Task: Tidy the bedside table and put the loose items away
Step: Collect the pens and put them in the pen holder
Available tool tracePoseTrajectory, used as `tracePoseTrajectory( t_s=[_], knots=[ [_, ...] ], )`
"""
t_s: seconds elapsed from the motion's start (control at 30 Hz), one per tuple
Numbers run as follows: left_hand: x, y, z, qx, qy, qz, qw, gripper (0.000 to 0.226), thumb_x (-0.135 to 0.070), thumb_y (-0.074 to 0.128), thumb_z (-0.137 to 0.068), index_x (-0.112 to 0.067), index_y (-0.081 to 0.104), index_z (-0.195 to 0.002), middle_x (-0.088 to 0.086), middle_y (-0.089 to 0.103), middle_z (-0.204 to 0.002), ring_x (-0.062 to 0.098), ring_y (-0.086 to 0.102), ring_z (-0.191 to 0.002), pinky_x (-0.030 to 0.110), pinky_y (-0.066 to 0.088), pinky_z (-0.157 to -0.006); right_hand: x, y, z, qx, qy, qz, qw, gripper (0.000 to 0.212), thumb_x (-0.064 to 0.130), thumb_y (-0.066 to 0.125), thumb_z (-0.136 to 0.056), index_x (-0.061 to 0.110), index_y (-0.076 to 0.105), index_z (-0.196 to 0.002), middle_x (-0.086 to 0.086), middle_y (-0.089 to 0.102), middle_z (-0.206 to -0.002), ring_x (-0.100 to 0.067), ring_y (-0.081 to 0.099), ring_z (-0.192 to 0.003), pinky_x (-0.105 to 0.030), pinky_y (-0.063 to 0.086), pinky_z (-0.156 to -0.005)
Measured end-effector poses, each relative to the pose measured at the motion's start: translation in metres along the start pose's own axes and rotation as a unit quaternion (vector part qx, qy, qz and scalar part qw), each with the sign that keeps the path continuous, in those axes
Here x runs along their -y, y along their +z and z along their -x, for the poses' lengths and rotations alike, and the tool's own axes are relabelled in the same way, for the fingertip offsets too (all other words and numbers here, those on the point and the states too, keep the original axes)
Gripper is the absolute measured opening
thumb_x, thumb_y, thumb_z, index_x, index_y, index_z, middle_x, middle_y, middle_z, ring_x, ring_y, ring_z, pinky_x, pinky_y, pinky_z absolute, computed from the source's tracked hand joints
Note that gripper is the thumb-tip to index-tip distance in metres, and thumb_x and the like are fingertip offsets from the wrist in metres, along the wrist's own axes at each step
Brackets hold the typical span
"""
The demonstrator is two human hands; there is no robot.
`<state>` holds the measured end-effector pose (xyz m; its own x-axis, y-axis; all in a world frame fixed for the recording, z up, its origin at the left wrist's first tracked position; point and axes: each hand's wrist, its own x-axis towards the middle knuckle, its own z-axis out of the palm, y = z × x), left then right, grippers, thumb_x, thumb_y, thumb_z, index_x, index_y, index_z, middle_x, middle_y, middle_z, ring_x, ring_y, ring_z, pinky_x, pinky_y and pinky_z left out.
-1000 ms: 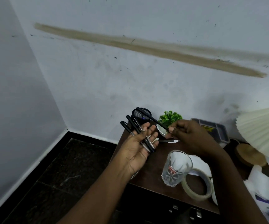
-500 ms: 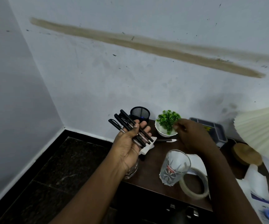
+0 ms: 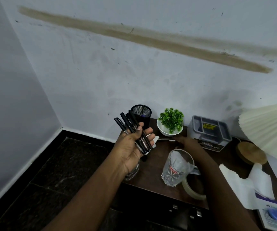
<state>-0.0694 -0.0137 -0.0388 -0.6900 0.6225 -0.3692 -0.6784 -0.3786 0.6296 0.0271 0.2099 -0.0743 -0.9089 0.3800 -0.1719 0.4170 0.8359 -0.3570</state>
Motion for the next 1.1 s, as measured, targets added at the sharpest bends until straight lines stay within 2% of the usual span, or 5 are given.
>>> tracePoseTrajectory(
  t_s=[0.23, 0.4, 0.63, 0.87, 1.1],
  knots=[
    [-0.002, -0.001, 0.001, -0.007, 0.006, -0.03, 1.0, 0.018, -0.011, 0.053, -0.104, -0.016, 0.068, -0.112, 0.006, 0.079, -0.087, 0.019, 0.076, -0.074, 0.034, 0.06, -0.069, -0.004, 0.003, 0.002, -0.055, 0.026, 0.01, 0.998, 0.011, 0.008, 0.071, -0.086, 0.008, 0.077, -0.095, -0.014, 0.074, -0.094, -0.03, 0.068, -0.091, -0.028, 0.04, -0.071],
    [-0.001, 0.002, 0.001, -0.018, 0.015, -0.023, 0.999, 0.017, -0.007, 0.053, -0.104, -0.014, 0.068, -0.109, 0.006, 0.079, -0.085, 0.019, 0.076, -0.074, 0.038, 0.061, -0.075, -0.005, -0.023, 0.013, -0.061, 0.062, -0.002, 0.996, 0.024, 0.001, 0.06, -0.089, 0.02, 0.069, -0.078, -0.004, 0.072, -0.083, -0.017, 0.064, -0.074, -0.031, 0.052, -0.068],
    [0.003, 0.007, 0.004, -0.013, 0.014, 0.011, 1.0, 0.019, 0.001, 0.055, -0.1, -0.004, 0.065, -0.115, 0.016, 0.078, -0.097, 0.028, 0.078, -0.081, 0.04, 0.065, -0.065, 0.024, -0.075, 0.033, -0.132, -0.018, -0.041, 0.99, 0.012, 0.012, 0.068, -0.092, 0.022, 0.067, -0.085, 0.007, 0.065, -0.078, -0.017, 0.063, -0.077, -0.029, 0.042, -0.062],
    [0.002, 0.009, 0.005, 0.018, 0.03, 0.018, 0.999, 0.018, 0.0, 0.061, -0.095, -0.006, 0.067, -0.112, 0.016, 0.077, -0.108, 0.031, 0.077, -0.095, 0.042, 0.064, -0.074, 0.092, -0.066, 0.041, -0.105, -0.096, -0.376, 0.916, 0.012, 0.004, 0.064, -0.097, 0.013, 0.071, -0.1, 0.012, 0.069, -0.068, 0.002, 0.062, -0.06, -0.01, 0.045, -0.051],
    [-0.003, 0.011, 0.008, 0.026, 0.059, 0.018, 0.998, 0.037, 0.0, 0.063, -0.095, 0.006, 0.058, -0.131, 0.017, 0.077, -0.105, 0.029, 0.077, -0.089, 0.037, 0.062, -0.067, 0.107, -0.036, 0.026, -0.092, -0.092, -0.402, 0.906, 0.013, 0.011, 0.066, -0.096, 0.021, 0.074, -0.096, -0.004, 0.071, -0.081, -0.014, 0.066, -0.074, -0.036, 0.057, -0.066]
  ],
)
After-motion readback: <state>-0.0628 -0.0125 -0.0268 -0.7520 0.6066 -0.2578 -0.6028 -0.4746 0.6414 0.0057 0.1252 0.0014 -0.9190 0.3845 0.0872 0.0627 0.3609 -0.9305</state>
